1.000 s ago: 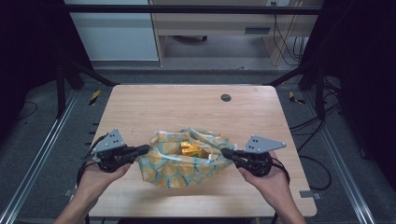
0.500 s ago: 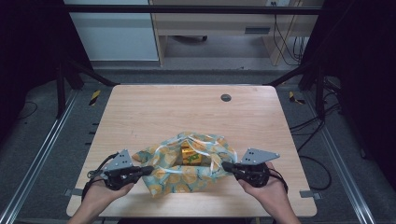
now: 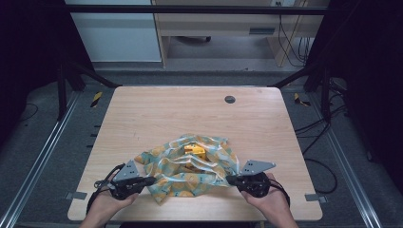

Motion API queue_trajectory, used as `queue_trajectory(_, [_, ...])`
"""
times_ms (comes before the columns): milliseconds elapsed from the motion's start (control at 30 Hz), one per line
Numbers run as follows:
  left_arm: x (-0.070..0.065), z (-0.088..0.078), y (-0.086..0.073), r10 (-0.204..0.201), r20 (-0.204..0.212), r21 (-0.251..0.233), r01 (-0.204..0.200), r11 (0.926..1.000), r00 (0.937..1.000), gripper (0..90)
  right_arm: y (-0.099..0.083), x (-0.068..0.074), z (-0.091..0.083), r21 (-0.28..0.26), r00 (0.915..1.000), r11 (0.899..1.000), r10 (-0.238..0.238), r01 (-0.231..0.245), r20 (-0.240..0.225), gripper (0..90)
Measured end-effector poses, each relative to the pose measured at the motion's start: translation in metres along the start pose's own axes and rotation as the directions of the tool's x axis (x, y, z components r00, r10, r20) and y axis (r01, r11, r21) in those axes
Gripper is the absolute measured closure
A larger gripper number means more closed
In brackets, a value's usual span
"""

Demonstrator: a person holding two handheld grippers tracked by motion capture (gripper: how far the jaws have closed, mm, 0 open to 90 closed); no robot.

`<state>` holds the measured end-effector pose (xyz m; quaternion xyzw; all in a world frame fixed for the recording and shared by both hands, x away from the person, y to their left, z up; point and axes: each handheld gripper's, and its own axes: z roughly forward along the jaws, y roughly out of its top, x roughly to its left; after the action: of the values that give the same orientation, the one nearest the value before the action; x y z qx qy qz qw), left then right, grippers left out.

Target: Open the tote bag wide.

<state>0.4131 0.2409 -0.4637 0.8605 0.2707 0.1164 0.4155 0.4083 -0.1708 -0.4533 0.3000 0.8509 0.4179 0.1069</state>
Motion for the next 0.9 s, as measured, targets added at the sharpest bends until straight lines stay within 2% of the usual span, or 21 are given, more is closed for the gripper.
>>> queue_trajectory(67, [-0.001,0.0,-0.001,0.012,-0.018,0.003,-0.012,0.9999,0.9998,90.0,-0.002,0.0,0.002,0.01,1.0,1.0,0.002,-0.002,-0.002,90.0])
queue_trajectory(167, [-0.002,0.0,-0.004,0.002,-0.035,0.003,-0.002,1.0,0.9994,90.0,-0.005,0.001,0.005,0.03,1.0,1.0,-0.007,0.007,0.003,90.0])
queue_trajectory(333, [-0.001,0.003,-0.009,-0.031,-0.056,0.014,0.032,0.9994,0.998,90.0,-0.011,0.002,0.01,0.046,1.0,0.999,0.008,-0.007,-0.004,90.0])
queue_trajectory(600, [-0.008,0.005,-0.012,0.006,-0.076,0.041,-0.003,0.9991,0.9971,87.8,-0.015,-0.002,0.013,0.05,0.9998,0.999,0.017,-0.017,0.009,89.5])
queue_trajectory(767, [-0.009,-0.007,-0.011,-0.031,-0.108,-0.032,0.028,0.9991,0.9937,72.5,-0.012,-0.001,0.007,0.018,0.9999,1.0,0.012,-0.013,0.01,78.6])
queue_trajectory(900, [-0.007,-0.017,-0.012,-0.059,-0.101,-0.074,0.051,0.9959,0.9932,65.4,-0.007,0.001,0.003,0.003,0.9997,1.0,0.007,-0.007,0.021,68.1])
